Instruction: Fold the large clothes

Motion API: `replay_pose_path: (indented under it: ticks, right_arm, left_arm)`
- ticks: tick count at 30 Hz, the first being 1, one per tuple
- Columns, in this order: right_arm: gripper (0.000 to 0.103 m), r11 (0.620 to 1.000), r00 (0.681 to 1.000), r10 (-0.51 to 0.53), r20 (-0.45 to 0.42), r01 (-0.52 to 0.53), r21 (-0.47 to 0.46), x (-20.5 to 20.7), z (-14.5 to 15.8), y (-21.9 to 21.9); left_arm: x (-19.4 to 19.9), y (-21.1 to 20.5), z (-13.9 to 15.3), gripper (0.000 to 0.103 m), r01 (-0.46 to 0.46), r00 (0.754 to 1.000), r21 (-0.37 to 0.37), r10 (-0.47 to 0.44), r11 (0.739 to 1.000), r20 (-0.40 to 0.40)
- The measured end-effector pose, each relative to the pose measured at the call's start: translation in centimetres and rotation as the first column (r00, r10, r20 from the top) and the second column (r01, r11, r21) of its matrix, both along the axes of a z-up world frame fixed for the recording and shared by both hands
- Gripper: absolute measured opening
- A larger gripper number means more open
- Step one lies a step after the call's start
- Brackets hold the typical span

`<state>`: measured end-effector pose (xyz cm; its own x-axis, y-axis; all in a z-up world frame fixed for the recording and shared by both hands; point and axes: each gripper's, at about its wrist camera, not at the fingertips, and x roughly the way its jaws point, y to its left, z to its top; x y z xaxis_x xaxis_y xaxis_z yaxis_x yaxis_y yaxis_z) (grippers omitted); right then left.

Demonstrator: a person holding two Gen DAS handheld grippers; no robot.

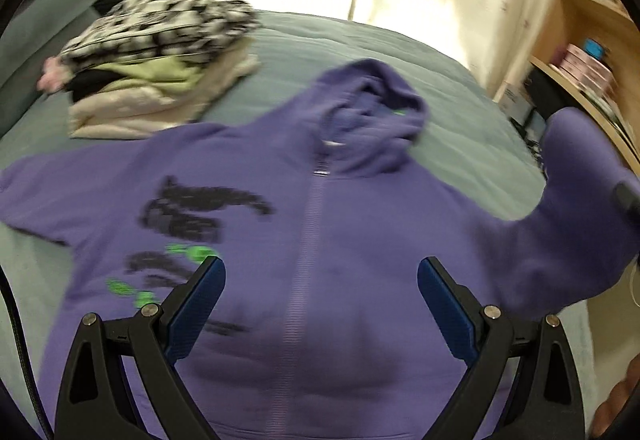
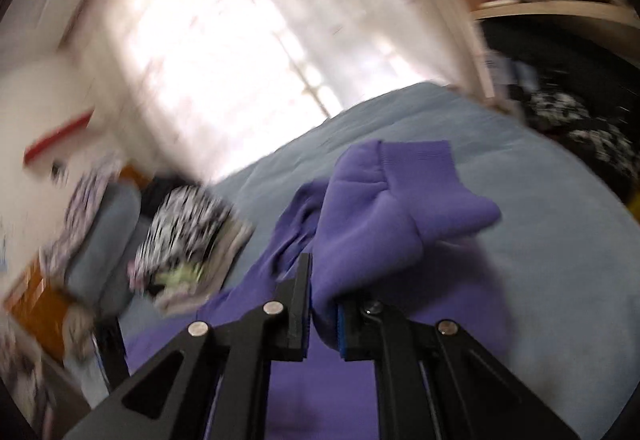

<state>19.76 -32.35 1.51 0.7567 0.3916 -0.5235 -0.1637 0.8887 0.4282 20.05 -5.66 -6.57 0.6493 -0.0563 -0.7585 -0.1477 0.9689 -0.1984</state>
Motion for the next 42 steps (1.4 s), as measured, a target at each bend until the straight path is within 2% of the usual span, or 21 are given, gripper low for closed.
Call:
replay_pose_path:
  ticks: [5, 8, 9, 11, 12, 13, 16, 21, 25, 29, 33, 42]
  right_arm:
    - [0.010, 0.982, 0.976, 0.120, -0.182, -0.143, -0.120, 0.3, -7.1, 8.0]
    - [0.014, 0.967, 0.931, 0.161, -0.328, -0.216, -0.138, 0.4, -11.6, 10.3]
    - [0.018, 0.965, 0.914, 0.165, -0.370, -0.227, -0.130, 0.1, -12.8, 10.7]
    - [0.043, 0.968, 0.891, 0.173, -0.420, -0.233, -0.095, -0.6, -14.2, 10.7]
    - [0.049, 0.971, 0.886, 0.175, -0.430, -0.228, -0.073, -1.1, -14.5, 10.6]
    - [0.055, 0.974, 0.885, 0.175, -0.432, -0.220, -0.056, -1.6, -14.5, 10.2]
    - [0.056, 0.980, 0.898, 0.151, -0.414, -0.191, -0.058, -3.6, -13.7, 8.9]
    - [0.056, 0.984, 0.936, 0.044, -0.350, -0.102, -0.148, -6.7, -11.8, 6.8]
    - [0.056, 0.994, 0.942, -0.005, -0.335, -0.031, -0.103, -8.9, -11.8, 4.7]
    - [0.056, 0.992, 0.941, -0.029, -0.337, -0.015, -0.127, -9.4, -12.3, 4.3]
    - [0.056, 0.991, 0.933, -0.031, -0.358, -0.018, -0.132, -9.4, -13.6, 4.4]
    - [0.056, 0.982, 0.931, -0.037, -0.364, -0.033, -0.185, -9.8, -15.5, 4.9]
  left_arm:
    - [-1.0, 5.3, -1.9, 0.096, -0.061, 0.998, -0.015, 0.060, 0.998, -0.030]
    - [-0.9, 6.9, -3.3, 0.096, -0.064, 0.995, -0.042, 0.061, 0.997, -0.077]
    - [-1.0, 7.3, -3.7, 0.096, -0.061, 0.995, -0.053, 0.057, 0.997, -0.082]
    - [-1.0, 7.7, -4.3, 0.096, -0.050, 0.995, -0.069, 0.044, 0.996, -0.085]
    - [-1.1, 7.7, -4.4, 0.096, -0.043, 0.996, -0.078, 0.036, 0.996, -0.085]
    - [-1.3, 7.5, -4.5, 0.096, -0.030, 0.996, -0.090, 0.023, 0.995, -0.083]
    - [-1.6, 6.8, -4.3, 0.096, 0.011, 0.997, -0.112, -0.019, 0.994, -0.073]
    - [-2.1, 3.9, -3.5, 0.096, 0.125, 0.990, -0.132, -0.132, 0.983, -0.050]
    - [-2.1, 1.4, -4.0, 0.096, 0.209, 0.972, -0.191, -0.225, 0.959, -0.070]
    - [-1.9, 0.3, -5.3, 0.096, 0.231, 0.957, -0.292, -0.271, 0.928, -0.105]
    - [-1.4, -0.6, -6.1, 0.096, 0.232, 0.949, -0.361, -0.291, 0.904, -0.120]
    - [0.0, -2.3, -7.7, 0.095, 0.203, 0.944, -0.366, -0.281, 0.908, -0.173]
